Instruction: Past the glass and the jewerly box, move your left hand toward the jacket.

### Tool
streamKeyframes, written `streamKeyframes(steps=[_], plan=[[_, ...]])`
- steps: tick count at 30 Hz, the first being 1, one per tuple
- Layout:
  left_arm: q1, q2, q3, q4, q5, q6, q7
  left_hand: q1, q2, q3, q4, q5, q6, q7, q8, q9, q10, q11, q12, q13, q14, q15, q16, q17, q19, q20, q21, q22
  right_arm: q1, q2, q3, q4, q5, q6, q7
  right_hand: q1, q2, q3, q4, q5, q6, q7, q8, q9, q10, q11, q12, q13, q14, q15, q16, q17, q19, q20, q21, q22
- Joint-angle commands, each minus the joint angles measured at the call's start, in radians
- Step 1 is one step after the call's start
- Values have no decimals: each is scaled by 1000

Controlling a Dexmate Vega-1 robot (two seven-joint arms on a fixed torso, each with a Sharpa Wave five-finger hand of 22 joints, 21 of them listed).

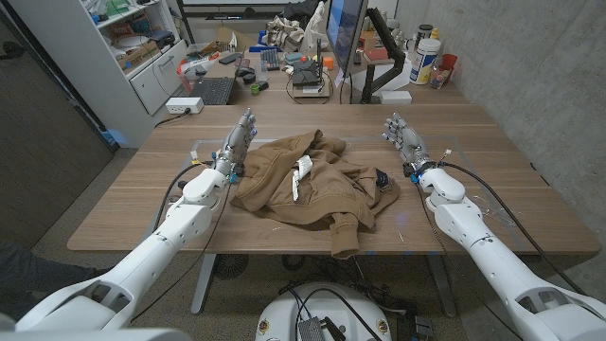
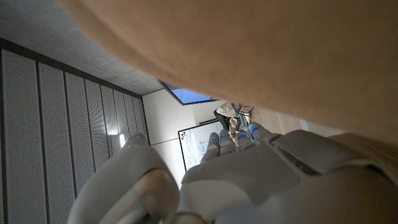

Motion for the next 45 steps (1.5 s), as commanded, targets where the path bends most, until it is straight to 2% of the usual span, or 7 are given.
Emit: streamKeyframes(steps=[1,12,24,38,45], plan=[[22,22,-18,-56,-1,4,20,6,3,2,-1,6,-4,-6,5,3,1,6,7,1,-3,-3,7,3,-13,-19,-3,5,-5,41,51,-6,-42,-37,31,3,3,4,-3,4,12,-1,8,3,11,3,3,2,13,0,5,2,3,-27,-6,3],[46,42,-29,-99,5,-4,31,7,8,2,-2,9,-1,-8,6,3,3,-2,8,-2,3,-4,9,3,-13,-16,-6,6,-6,54,75,-7,-57,-31,39,5,5,4,-6,4,17,-2,8,2,17,1,4,0,26,-2,7,1,17,-27,-7,3],[51,57,-30,-120,23,-12,33,11,15,2,-5,12,3,-10,8,3,9,7,10,-6,7,-2,9,3,-16,-10,-12,6,1,68,81,19,-63,-35,54,7,8,4,-9,3,28,-6,11,1,26,1,7,-1,34,-2,7,1,15,-24,-13,3],[75,85,-51,-185,41,-15,64,15,18,0,-8,16,16,-11,11,3,14,2,12,-10,13,-3,10,2,-17,-5,-17,6,55,109,88,106,-71,1,81,13,23,10,-13,3,40,-11,13,1,40,0,10,-2,47,-5,7,1,25,-24,-17,4],[75,82,-55,-189,42,-36,57,17,19,-2,-10,18,21,-10,12,3,23,2,15,-11,21,-4,12,2,-14,-1,-18,6,66,118,90,119,-81,-2,83,13,23,9,-14,2,42,-13,12,1,42,0,10,-2,52,-4,8,1,26,-23,-20,4]])
